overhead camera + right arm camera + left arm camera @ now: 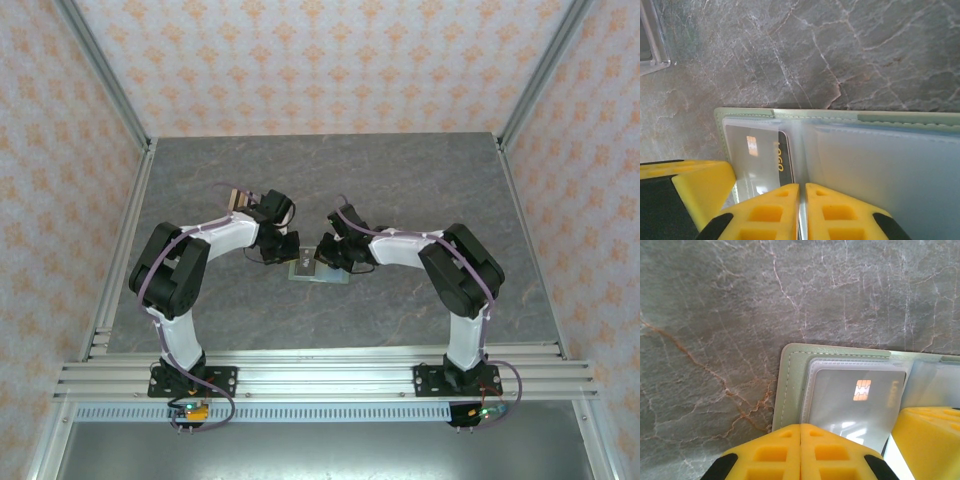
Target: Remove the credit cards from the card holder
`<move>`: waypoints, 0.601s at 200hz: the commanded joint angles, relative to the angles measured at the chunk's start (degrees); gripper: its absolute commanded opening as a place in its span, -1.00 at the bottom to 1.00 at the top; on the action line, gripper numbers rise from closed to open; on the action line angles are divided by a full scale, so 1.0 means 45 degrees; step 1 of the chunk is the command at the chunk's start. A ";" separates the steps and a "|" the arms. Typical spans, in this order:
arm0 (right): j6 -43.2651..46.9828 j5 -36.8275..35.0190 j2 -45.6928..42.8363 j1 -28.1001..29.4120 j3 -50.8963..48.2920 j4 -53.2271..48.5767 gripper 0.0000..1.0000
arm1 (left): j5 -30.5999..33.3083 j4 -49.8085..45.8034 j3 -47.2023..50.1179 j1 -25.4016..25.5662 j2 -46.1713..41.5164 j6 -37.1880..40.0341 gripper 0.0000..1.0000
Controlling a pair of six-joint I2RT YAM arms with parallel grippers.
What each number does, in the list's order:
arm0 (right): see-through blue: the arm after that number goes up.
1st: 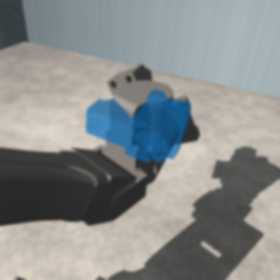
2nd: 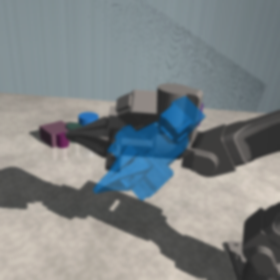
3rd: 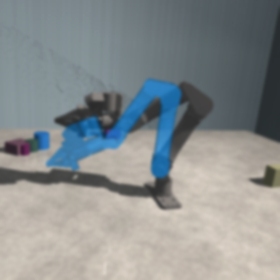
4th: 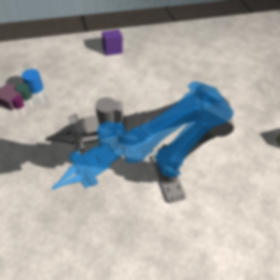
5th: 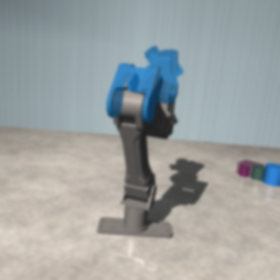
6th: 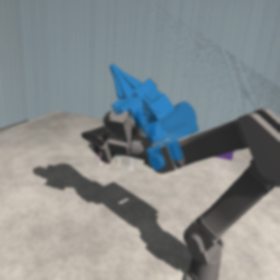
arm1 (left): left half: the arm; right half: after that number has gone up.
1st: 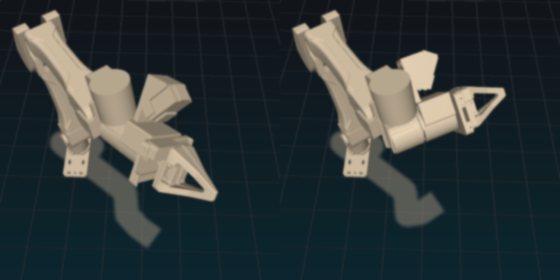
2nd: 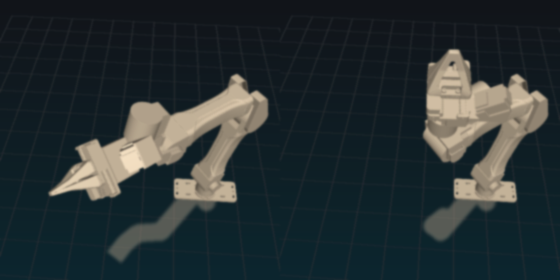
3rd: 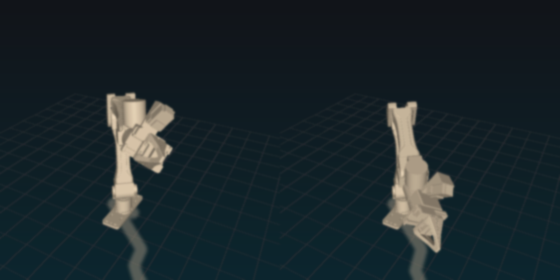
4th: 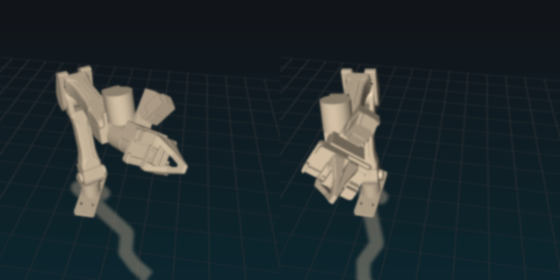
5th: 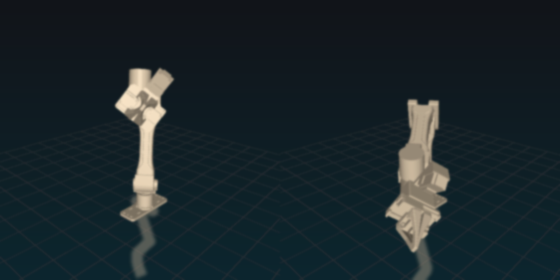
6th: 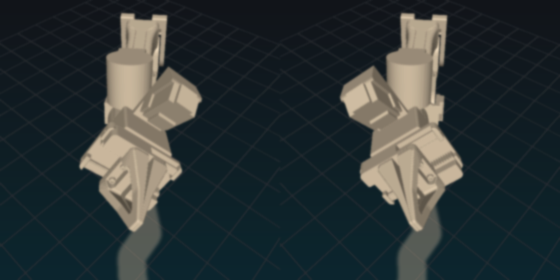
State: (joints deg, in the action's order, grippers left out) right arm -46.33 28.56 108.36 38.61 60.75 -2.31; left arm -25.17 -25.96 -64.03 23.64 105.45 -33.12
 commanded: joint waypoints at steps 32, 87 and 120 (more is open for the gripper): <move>0.0041 0.0586 0.0547 -0.0084 0.0039 0.0320 -0.70 | 0.0437 -0.0106 0.0596 0.0063 0.0684 0.0093 -0.86; -0.0033 0.1242 0.0443 -0.0084 -0.0345 0.1639 -0.70 | 0.0269 0.0035 0.0673 0.0064 0.0761 0.0061 -0.88; -0.0018 0.1537 0.0357 -0.0084 -0.0453 0.2119 -0.70 | 0.0152 0.0123 0.0751 0.0076 0.0786 0.0052 -0.89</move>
State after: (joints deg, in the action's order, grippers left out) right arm -46.50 32.86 109.19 37.50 59.48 1.78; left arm -25.30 -24.82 -63.31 23.55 105.49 -33.15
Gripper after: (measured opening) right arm 0.149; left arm 0.059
